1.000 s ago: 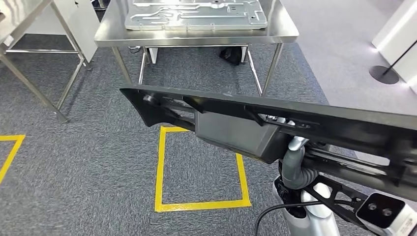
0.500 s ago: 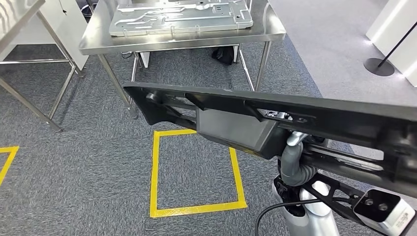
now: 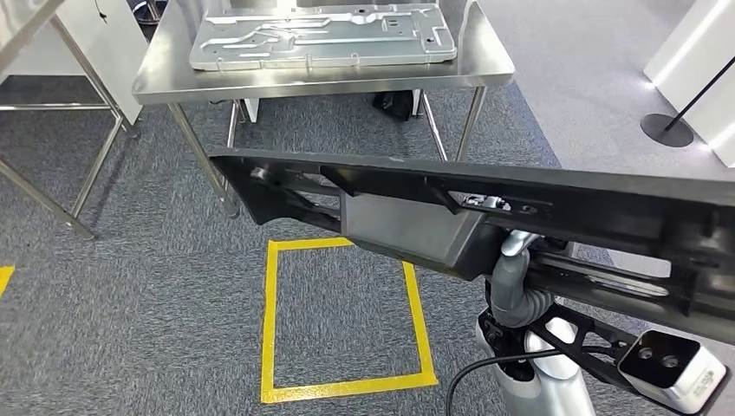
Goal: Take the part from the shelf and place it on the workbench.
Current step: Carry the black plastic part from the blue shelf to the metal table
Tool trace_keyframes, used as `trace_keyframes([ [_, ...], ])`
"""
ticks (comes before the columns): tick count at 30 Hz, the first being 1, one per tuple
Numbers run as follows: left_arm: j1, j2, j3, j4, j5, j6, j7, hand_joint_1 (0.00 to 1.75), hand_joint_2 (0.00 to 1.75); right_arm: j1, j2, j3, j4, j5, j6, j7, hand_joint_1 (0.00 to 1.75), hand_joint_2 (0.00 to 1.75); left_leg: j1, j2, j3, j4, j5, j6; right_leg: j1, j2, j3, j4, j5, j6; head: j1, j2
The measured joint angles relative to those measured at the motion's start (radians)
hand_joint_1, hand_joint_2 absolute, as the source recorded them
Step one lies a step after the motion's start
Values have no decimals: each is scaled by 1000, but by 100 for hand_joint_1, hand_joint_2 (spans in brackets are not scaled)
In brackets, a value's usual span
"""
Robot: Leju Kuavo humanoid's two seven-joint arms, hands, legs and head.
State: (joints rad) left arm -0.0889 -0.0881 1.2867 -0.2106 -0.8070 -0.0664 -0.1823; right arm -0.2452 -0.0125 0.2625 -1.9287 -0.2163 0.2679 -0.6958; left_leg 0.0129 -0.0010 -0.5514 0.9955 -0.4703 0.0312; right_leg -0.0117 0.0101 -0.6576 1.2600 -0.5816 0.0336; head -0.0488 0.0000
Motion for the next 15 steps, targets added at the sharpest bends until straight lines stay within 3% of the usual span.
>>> trace_keyframes([
  [2,2,0,0,0,0,0,0,0,175,2,0,0,1,0,-2,0,175,175,1,-1,28,0,-23,-4,-4,-2,-57,25,-29,4,0,0],
  [3,2,0,0,0,-1,0,0,0,175,2,0,0,1,0,-2,0,175,175,3,-2,46,0,-36,-7,-5,-4,-64,-3,-15,6,0,0],
  [4,3,0,0,0,-1,0,-1,0,175,2,0,0,1,0,-3,0,175,175,4,-2,64,0,-50,-11,-7,-7,-59,-56,24,8,0,0],
  [6,3,0,0,0,-1,0,-1,0,175,3,-1,0,2,1,-3,0,175,175,5,-3,92,2,-77,-20,-8,-15,-42,-170,139,5,0,0],
  [7,2,0,0,0,-1,0,-2,0,175,4,-1,1,2,1,-4,0,175,175,5,-2,101,0,-89,-27,-5,-18,-36,-202,177,-2,0,0],
  [8,1,0,0,0,-1,0,-2,0,175,4,-2,1,2,1,-4,0,175,175,4,-1,110,1,-96,-34,-3,-18,-33,-218,194,-11,0,0],
  [10,-2,0,0,0,-1,1,-4,0,175,4,-3,2,2,2,-5,0,175,175,4,3,123,8,-97,-47,0,-12,-16,-222,180,-30,0,0],
  [12,-7,-1,0,0,-1,1,-5,0,175,2,-3,3,0,2,-6,0,175,175,7,3,103,69,-85,-55,-1,-9,13,-231,165,-45,0,0],
  [14,-8,-2,0,0,-1,1,-5,0,175,0,-3,6,1,2,-12,4,175,175,8,3,29,187,-106,-60,1,-7,38,-235,147,-55,0,0],
  [15,-6,-2,0,0,-1,1,-5,0,175,1,-3,8,4,3,-16,10,175,175,8,3,-17,241,-137,-61,2,-5,49,-236,137,-58,0,0],
])
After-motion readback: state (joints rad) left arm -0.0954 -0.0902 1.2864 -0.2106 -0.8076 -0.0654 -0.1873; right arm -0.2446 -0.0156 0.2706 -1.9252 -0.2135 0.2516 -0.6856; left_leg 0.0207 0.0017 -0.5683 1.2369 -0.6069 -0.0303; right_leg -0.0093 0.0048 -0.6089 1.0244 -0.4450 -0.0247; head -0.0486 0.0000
